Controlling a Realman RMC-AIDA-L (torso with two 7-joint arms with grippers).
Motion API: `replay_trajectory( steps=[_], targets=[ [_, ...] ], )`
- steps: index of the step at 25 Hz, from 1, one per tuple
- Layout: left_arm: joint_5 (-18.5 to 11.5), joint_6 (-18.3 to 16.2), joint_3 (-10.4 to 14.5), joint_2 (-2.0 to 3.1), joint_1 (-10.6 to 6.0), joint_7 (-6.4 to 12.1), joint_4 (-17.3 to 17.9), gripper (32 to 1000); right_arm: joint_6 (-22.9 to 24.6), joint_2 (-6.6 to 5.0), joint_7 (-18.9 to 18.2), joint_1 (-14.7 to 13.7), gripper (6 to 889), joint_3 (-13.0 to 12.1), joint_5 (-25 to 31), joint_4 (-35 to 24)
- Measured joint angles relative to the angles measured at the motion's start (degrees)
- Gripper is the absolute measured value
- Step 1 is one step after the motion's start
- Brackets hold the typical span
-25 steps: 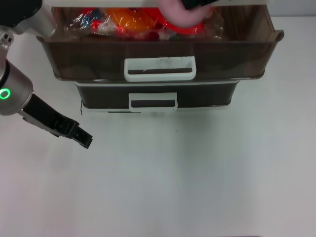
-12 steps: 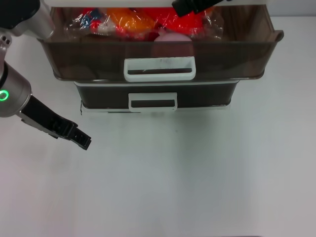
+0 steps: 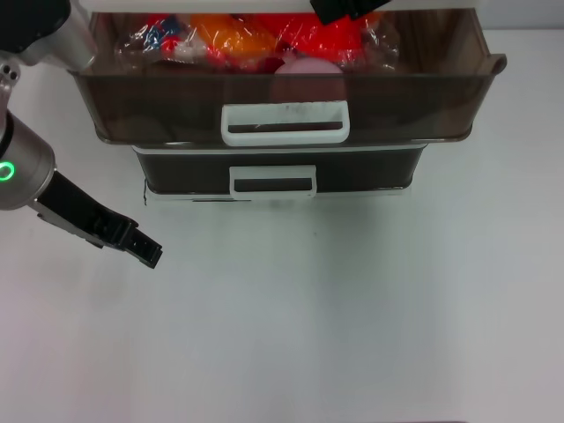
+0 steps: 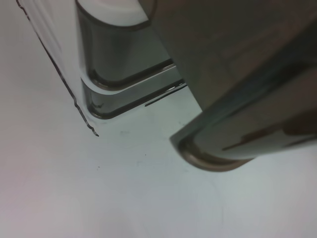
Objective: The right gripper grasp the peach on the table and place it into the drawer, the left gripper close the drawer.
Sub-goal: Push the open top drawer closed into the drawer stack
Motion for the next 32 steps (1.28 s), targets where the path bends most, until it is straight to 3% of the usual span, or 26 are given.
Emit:
replay_trajectory(
  steps=[8,11,13,17,20,26,29,32],
  targets=[
    [0.00,0.00,0.00,0.01,-0.01,0.00,0.00,815,0.48,0.02,0.09,-0.05,866,-0.06,-0.38,-0.63],
    [0.01,-0.02,-0.03,0.05,-0.01,-0.04,0.00,815,2.32,-0.05,1.37,-1.06,864,-0.26,-0.57,-4.24],
    [0.15,-0.10,-0.10,0.08,0.05,-0.13,0.04,816,3.44,-0.41,3.16,-3.23,863,-0.98,-0.71,-8.70],
    [0.33,-0.25,-0.39,0.14,0.67,-0.24,0.31,816,4.01,-2.82,7.42,-10.16,861,-4.40,-0.73,-19.80],
    [0.39,-0.59,-0.91,0.16,1.19,-0.18,0.52,816,4.24,-4.52,9.78,-14.68,860,-5.12,-0.71,-24.34],
    [0.30,-0.82,-1.64,0.18,2.51,0.16,0.67,816,4.32,-7.60,11.78,-21.85,858,-4.58,-0.70,-25.18],
    [0.39,-0.75,-2.19,0.20,2.95,0.31,0.69,816,4.32,-9.11,11.70,-24.10,857,-4.69,-1.38,-25.03],
    [0.39,-0.72,-3.00,0.20,3.02,0.84,0.68,815,4.29,-9.52,10.19,-25.07,857,-4.96,-5.94,-23.97]
  ],
)
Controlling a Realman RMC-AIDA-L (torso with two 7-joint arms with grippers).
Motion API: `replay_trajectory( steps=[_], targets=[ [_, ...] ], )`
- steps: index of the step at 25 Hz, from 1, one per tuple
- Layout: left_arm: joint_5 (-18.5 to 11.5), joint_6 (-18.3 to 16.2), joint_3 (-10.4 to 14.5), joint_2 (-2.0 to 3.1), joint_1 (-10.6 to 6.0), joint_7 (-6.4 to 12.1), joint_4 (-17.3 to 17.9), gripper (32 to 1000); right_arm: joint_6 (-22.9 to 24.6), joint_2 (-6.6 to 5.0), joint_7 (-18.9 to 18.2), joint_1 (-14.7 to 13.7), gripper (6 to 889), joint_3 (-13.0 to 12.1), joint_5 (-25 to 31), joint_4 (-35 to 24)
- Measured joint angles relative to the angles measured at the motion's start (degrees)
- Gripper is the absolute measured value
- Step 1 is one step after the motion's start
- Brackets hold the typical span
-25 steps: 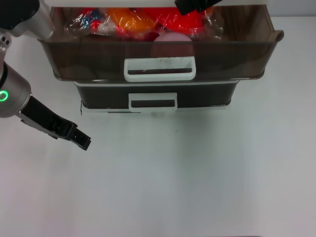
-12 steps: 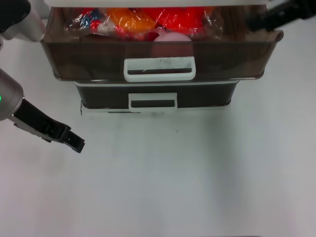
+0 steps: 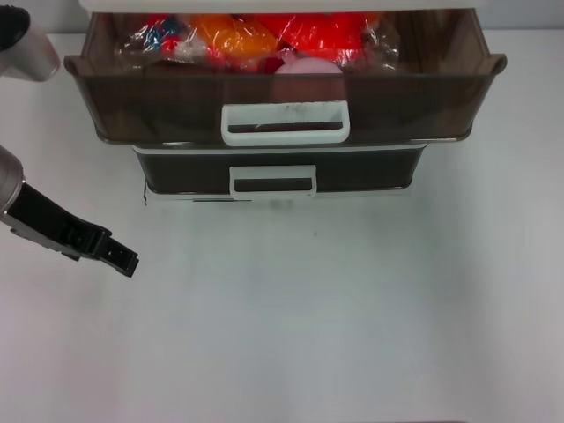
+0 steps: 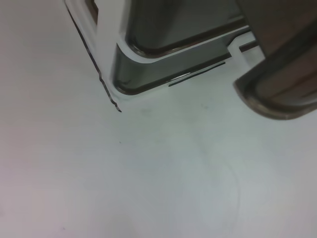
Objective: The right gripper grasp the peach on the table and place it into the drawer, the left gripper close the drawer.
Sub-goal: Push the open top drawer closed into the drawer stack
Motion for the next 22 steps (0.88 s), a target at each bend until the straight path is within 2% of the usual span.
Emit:
replay_trajectory(
  steps=[2,6,9,12,15,19,21,22],
  targets=[
    [-0.04,0.17,-0.15,-0.01,0.01,0.22,-0.10,815,-0.25,0.98,-3.06,-0.26,856,0.16,-4.37,2.17],
    [0.02,0.23,-0.16,-0.07,-0.08,0.23,-0.20,815,-2.35,5.07,-9.89,0.42,855,1.33,-13.36,10.89],
    [0.06,0.17,-0.16,-0.08,-0.23,0.21,-0.28,815,-6.05,8.09,-13.13,1.29,855,1.83,-18.64,17.02],
    [0.13,0.01,-0.15,-0.05,-0.14,0.15,-0.36,815,-9.90,10.27,-15.57,2.05,854,1.90,-21.48,22.27],
    [0.16,-0.16,-0.15,-0.02,-0.12,0.05,-0.31,815,-12.31,10.82,-16.97,2.20,854,1.91,-22.00,25.47],
    [0.16,-0.86,-0.16,-0.01,-0.27,-0.03,0.25,816,-14.33,10.72,-17.33,2.52,854,1.93,-22.04,28.24],
    [0.18,-2.22,-0.15,0.03,-0.55,-0.03,1.55,816,-14.79,10.67,-17.38,2.88,854,1.93,-21.98,29.19],
    [0.27,-3.39,-0.08,0.05,-0.70,-0.07,3.43,816,-14.86,10.66,-17.40,3.08,854,1.93,-21.92,29.56]
  ],
)
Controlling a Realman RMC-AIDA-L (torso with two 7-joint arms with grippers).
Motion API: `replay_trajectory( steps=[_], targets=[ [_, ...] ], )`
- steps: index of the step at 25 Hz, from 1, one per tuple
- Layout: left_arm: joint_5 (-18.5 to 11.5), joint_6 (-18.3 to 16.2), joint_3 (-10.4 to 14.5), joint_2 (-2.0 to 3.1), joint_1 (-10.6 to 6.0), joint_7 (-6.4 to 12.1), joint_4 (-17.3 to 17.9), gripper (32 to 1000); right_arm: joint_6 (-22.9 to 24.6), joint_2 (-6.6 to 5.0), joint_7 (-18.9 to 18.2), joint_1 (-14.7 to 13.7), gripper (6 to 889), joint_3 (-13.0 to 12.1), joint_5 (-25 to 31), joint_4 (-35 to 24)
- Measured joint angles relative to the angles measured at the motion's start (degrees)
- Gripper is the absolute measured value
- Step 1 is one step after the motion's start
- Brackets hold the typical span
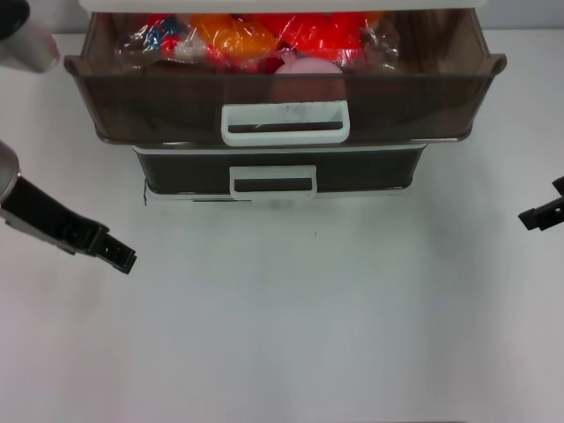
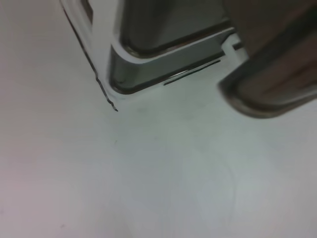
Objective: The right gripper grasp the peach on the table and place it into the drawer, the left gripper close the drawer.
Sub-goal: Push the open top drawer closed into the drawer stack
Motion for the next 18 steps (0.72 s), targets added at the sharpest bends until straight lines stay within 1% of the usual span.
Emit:
replay_trajectory(
  steps=[2,4,5,7,9,11,14,15,17,18],
  targets=[
    [0.23,-1.97,0.27,-0.05,-0.29,-0.13,3.78,816,-0.01,0.04,-0.09,0.28,854,-0.01,0.13,0.36],
    [0.05,-4.20,1.12,-0.23,-0.67,-0.19,8.92,816,-0.02,0.17,-0.42,0.42,854,-0.03,0.10,0.40],
    [-0.56,-4.86,1.89,-0.27,-0.87,-0.16,11.00,816,-0.02,0.20,-0.57,0.46,854,-0.04,0.01,0.44],
    [-2.58,-5.37,3.75,-0.28,-1.29,0.22,13.80,816,-0.03,0.23,-0.79,0.50,854,-0.09,-0.06,0.78],
    [-5.50,-5.43,6.00,-0.27,-1.77,0.91,14.57,816,-0.06,0.24,-0.82,0.58,854,-0.21,-0.09,1.49],
    [-7.50,-5.62,8.55,-0.31,-2.56,1.41,14.76,815,-0.10,0.25,-0.83,0.77,854,-0.21,-0.10,1.85],
    [-10.28,-5.73,13.04,-0.38,-4.46,2.02,14.47,815,-0.14,0.29,-0.84,0.87,854,-0.18,-0.11,1.90],
    [-11.00,-5.75,14.07,-0.41,-4.88,2.16,14.44,815,-0.15,0.32,-0.84,0.88,854,-0.17,-0.10,1.91],
    [-13.09,-5.81,17.17,-0.50,-6.49,2.54,14.84,815,-0.15,0.34,-0.84,0.88,854,-0.17,-0.12,1.92],
    [-13.62,-5.78,18.03,-0.53,-6.99,2.62,15.17,815,-0.15,0.37,-0.82,0.94,854,-0.27,-0.12,1.94]
  ],
)
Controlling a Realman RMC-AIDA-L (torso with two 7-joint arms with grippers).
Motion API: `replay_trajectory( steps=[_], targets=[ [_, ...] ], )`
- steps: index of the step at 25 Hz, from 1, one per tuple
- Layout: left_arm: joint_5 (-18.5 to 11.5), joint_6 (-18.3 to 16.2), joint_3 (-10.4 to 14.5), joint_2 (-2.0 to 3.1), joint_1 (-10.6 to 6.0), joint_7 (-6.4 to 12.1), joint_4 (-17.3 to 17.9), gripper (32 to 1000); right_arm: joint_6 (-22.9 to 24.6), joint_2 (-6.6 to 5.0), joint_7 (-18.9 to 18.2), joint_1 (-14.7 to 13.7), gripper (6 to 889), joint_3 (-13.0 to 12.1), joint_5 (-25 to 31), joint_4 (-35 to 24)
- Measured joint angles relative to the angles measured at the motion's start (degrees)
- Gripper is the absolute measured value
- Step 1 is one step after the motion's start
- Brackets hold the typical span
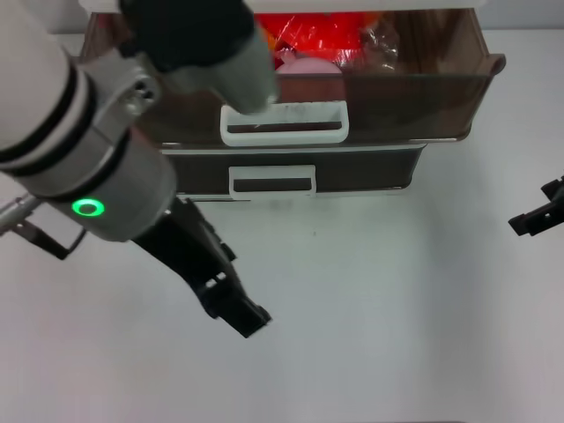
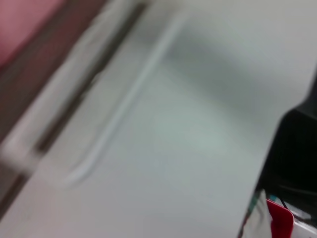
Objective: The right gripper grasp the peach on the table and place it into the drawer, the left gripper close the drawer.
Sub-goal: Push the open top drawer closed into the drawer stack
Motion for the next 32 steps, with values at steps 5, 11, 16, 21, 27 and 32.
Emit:
replay_trajectory(
  steps=[5,11,16,21,27,32],
  targets=[
    [-1.07,0.39,3.55,-0.04,-4.35,0.74,1.05,815,0.10,0.53,0.11,0.96,854,-0.22,-0.01,0.24],
    [-0.67,1.72,4.00,-0.03,-9.21,3.94,-1.45,815,0.33,0.81,0.08,1.87,854,-0.24,-0.08,0.58],
    [-0.17,4.41,4.46,-0.03,-10.91,6.63,-5.11,816,0.36,0.82,0.37,2.67,854,-0.29,-0.16,0.74],
    [1.40,9.20,5.19,-0.04,-12.02,10.51,-8.70,816,0.13,0.80,0.31,2.70,854,-0.28,-0.17,1.10],
    [3.27,12.20,4.67,-0.01,-14.18,13.16,-13.71,816,-0.20,0.77,0.06,2.87,854,-0.27,-0.16,1.67],
    [5.54,14.00,3.54,0.00,-14.32,15.52,-15.32,816,-1.39,0.76,0.05,3.87,854,-0.27,-0.15,3.81]
  ],
)
